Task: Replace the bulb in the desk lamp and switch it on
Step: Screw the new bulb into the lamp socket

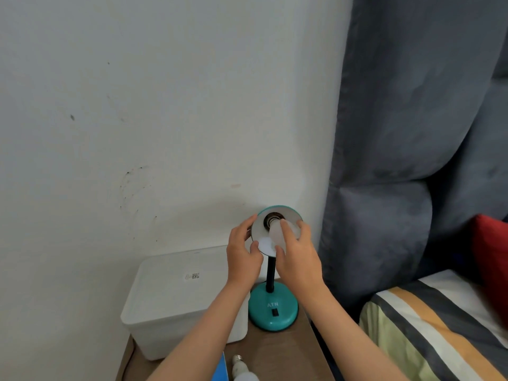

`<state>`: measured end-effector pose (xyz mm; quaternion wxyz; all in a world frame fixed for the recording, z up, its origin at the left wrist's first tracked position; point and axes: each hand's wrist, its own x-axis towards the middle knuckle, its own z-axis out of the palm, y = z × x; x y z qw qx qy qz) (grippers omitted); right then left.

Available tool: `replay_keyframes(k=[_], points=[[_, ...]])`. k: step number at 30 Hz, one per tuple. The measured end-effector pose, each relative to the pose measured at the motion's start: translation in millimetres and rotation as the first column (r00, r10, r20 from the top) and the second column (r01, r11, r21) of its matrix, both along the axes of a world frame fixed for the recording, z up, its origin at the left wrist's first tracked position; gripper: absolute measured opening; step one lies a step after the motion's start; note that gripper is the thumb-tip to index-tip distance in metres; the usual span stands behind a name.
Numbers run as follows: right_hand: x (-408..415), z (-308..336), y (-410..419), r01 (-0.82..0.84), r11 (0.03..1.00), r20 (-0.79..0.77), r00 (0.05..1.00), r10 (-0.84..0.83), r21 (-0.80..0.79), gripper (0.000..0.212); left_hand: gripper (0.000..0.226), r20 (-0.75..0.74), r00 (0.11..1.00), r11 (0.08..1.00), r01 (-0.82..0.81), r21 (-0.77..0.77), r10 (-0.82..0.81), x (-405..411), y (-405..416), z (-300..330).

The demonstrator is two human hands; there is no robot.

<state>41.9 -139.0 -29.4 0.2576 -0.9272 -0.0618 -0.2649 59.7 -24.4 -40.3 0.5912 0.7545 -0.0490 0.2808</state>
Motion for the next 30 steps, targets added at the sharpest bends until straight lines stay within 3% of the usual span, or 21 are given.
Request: replay_keyframes(k=[15, 23, 26, 30], points=[[-1.9, 0.4, 9.1, -0.029, 0.996, 0.07, 0.997, 0.035, -0.083, 0.054, 0.066, -0.029, 0.997, 0.997, 0.072, -0.04, -0.073, -7.5, 0.6, -0.9], [-0.8, -0.5, 15.2, 0.045, 0.994, 0.01, 0.999, -0.046, 0.101, 0.05, 0.067, -0.05, 0.996, 0.996, 0.075, -0.041, -0.077, -4.4, 4.2, -0.6], [-0.9, -0.8, 15.0, 0.081, 0.99, -0.005, 0.997, -0.081, 0.118, 0.047, 0.065, -0.058, 0.995, 0.997, 0.079, -0.025, -0.08, -5.3, 7.1, -0.9], [-4.9, -2.3, 14.1, 0.007, 0.995, 0.027, 1.0, -0.01, 0.099, 0.045, 0.068, -0.062, 0.995, 0.997, 0.08, -0.023, -0.081, -4.6, 9.2, -2.0]])
